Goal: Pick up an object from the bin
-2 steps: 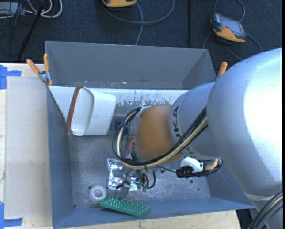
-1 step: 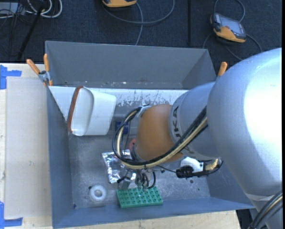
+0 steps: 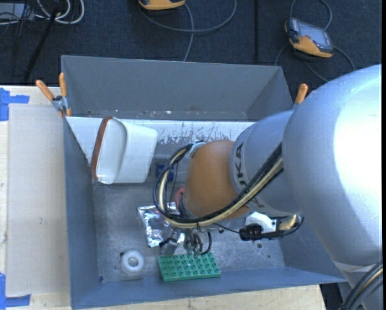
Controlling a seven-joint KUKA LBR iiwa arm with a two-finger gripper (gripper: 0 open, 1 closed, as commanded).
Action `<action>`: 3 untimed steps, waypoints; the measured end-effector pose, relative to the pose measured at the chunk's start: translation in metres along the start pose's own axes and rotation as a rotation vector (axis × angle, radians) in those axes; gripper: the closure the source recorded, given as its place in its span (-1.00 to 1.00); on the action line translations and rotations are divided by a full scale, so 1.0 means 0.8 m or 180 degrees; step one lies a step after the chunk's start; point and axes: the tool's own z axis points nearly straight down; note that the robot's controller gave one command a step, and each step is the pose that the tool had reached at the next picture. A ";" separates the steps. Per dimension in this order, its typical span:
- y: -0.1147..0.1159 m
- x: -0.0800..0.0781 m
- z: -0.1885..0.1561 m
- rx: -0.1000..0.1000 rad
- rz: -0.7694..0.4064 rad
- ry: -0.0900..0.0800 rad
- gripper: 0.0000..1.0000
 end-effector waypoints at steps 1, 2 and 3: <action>0.000 -0.001 -0.063 -0.0008 -0.0001 -0.0016 1.00; -0.001 -0.001 -0.063 -0.0002 -0.0003 -0.0006 1.00; 0.000 -0.002 -0.142 -0.0013 -0.0009 -0.0023 1.00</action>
Offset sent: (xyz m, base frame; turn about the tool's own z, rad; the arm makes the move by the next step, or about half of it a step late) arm 0.0000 0.0001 0.0482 0.0000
